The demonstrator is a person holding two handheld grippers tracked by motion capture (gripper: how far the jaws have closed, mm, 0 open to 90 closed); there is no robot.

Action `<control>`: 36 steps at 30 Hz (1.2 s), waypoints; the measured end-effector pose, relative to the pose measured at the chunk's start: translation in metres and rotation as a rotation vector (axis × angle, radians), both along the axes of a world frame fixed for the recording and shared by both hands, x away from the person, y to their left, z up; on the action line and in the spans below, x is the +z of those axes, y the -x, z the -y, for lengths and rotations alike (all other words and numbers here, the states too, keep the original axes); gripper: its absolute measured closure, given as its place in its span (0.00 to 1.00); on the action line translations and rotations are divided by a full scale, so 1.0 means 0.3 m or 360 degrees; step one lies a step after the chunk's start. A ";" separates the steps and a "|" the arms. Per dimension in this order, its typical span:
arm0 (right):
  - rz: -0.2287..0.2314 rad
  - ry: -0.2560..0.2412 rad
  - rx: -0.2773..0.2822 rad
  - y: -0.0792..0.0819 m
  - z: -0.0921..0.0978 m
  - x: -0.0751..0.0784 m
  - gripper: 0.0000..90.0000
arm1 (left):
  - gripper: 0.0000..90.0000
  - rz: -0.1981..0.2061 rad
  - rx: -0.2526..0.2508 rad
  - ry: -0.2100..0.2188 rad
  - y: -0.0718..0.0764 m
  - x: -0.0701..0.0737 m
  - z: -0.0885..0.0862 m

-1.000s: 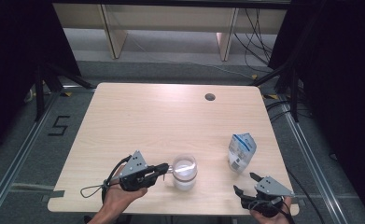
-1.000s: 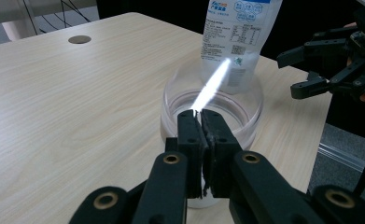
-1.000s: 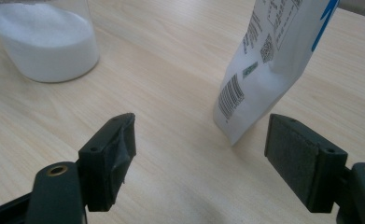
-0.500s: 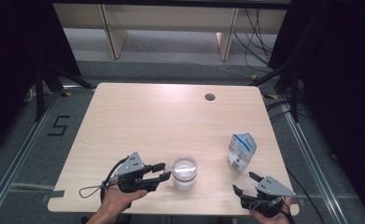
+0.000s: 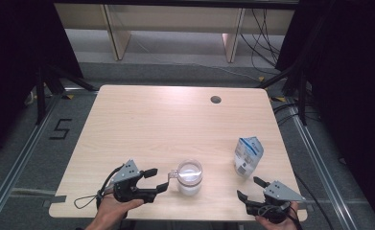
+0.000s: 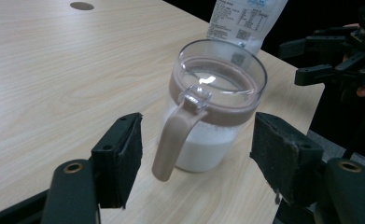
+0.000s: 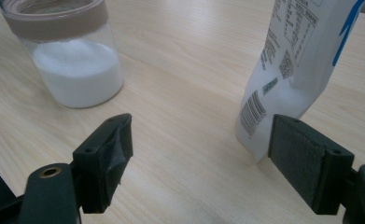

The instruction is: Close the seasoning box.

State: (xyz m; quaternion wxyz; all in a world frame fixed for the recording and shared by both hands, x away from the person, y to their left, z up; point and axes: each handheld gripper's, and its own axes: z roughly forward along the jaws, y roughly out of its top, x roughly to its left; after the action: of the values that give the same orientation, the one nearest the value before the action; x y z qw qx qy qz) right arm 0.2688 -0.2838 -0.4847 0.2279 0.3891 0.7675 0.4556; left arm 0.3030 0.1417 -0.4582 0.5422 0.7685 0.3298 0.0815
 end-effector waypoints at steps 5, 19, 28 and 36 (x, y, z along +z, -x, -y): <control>-0.0025 -0.0019 0.0015 0.003 -0.007 0.000 0.26 | 0.35 -0.0025 0.0023 -0.0012 0.002 -0.016 -0.021; -0.0030 -0.0014 -0.0005 0.002 -0.009 -0.002 0.26 | 0.30 -0.0044 0.0038 -0.0055 0.035 -0.051 -0.061; -0.0052 -0.0023 0.0006 0.005 -0.013 -0.001 0.25 | 0.29 -0.0047 0.0035 -0.0102 0.050 -0.074 -0.073; -0.0077 -0.0011 0.0033 0.005 -0.019 -0.006 0.23 | 0.28 -0.0080 0.0038 -0.0156 0.065 -0.093 -0.085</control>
State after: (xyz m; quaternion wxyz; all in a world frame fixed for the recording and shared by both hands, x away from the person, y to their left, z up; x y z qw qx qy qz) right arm 0.2673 -0.2781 -0.4864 0.2032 0.3928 0.7752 0.4511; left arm 0.2835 0.1672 -0.4861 0.4945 0.7919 0.3480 0.0847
